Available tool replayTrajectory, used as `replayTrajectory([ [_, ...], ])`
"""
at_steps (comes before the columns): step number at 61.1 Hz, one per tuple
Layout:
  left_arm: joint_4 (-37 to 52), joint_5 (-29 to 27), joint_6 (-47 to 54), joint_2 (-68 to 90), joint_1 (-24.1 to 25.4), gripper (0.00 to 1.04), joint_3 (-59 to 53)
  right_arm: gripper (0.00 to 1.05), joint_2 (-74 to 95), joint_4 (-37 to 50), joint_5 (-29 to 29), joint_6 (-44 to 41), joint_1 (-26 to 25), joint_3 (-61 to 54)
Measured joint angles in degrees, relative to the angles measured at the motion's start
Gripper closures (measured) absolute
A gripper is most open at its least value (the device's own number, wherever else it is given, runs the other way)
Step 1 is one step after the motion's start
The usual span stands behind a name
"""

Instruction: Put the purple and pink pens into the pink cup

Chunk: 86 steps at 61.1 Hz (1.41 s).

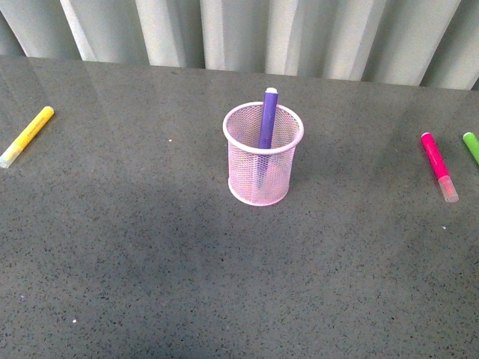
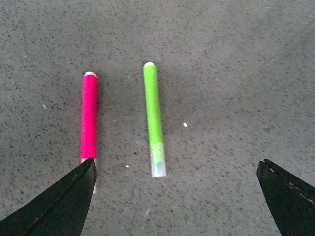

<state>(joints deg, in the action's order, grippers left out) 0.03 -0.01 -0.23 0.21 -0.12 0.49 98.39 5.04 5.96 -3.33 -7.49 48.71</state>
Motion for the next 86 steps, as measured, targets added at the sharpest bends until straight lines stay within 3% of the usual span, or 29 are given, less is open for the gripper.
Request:
replayTrajectory([
  [28,0.0,0.0,0.0,0.0,0.0,0.07,0.0,0.07,13.6,1.0,0.2,5.6,7.5,11.6],
  [86,0.0,0.0,0.0,0.0,0.0,0.07,0.0,0.07,25.9,0.6,-3.5,9.4,7.5,20.5],
])
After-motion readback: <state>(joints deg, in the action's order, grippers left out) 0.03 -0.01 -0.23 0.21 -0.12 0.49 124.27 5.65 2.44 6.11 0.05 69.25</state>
